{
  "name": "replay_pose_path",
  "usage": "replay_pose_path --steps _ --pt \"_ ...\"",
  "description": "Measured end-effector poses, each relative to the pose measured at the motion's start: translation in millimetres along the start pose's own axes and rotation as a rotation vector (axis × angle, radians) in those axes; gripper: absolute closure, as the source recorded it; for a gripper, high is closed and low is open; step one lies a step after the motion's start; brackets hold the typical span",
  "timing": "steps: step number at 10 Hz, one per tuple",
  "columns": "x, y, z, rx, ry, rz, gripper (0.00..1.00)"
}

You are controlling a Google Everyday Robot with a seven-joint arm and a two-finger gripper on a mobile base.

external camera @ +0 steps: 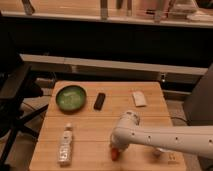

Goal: Place the pepper on the white sponge

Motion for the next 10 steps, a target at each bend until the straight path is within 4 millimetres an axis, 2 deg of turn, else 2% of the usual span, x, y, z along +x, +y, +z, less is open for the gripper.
replay_pose_path --steps 2,7,10 --pt "11 -4 -1 0.003 0.002 -0.005 0.97" --pt "8 3 -4 0.003 0.000 0.002 0.97" --pt "16 3 -7 0.004 0.005 -0.002 0.97"
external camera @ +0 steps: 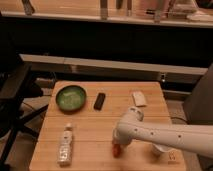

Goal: Place the pepper on the white sponge

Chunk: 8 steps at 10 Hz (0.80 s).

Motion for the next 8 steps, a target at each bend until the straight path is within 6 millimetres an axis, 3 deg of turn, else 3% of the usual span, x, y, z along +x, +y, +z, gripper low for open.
replay_pose_path --steps 8 --pt "8 2 -12 -0.005 0.014 -0.006 0.97"
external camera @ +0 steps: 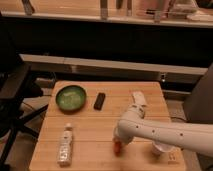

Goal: Place the pepper on the white sponge

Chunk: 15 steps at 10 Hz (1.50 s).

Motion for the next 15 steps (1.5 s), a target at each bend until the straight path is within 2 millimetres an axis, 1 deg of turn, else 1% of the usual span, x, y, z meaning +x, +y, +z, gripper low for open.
replay_pose_path --steps 4,7,10,15 --pt "7 -3 -13 -0.005 0.017 -0.012 0.97" --pt "12 -5 -19 -0.010 0.030 -0.026 0.97" --pt "19 -7 -22 -0.015 0.041 -0.034 0.97" --pt "30 -4 -29 -0.029 0.056 -0.042 0.97"
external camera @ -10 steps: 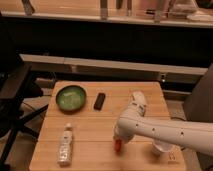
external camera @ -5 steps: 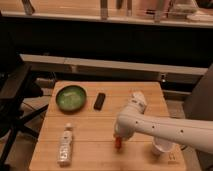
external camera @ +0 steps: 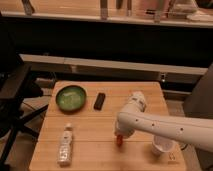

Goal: Place the pepper on the white sponge

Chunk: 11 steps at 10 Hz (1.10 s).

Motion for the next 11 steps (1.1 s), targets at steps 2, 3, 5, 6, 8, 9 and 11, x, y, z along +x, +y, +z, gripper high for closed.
replay_pose_path --steps 2,3,5,6,8,9,11 --pt "6 3 -2 -0.002 0.007 0.002 0.97" --pt "8 5 -2 -0.002 0.009 0.005 0.97" --pt "12 12 -4 -0.007 0.012 0.007 0.97" --pt "14 14 -6 -0.010 0.014 0.012 0.97" --pt "17 16 -7 -0.009 0.016 0.013 0.97" --pt "19 19 -8 -0.011 0.018 0.016 0.97" --pt "22 19 -8 -0.012 0.022 0.008 0.97"
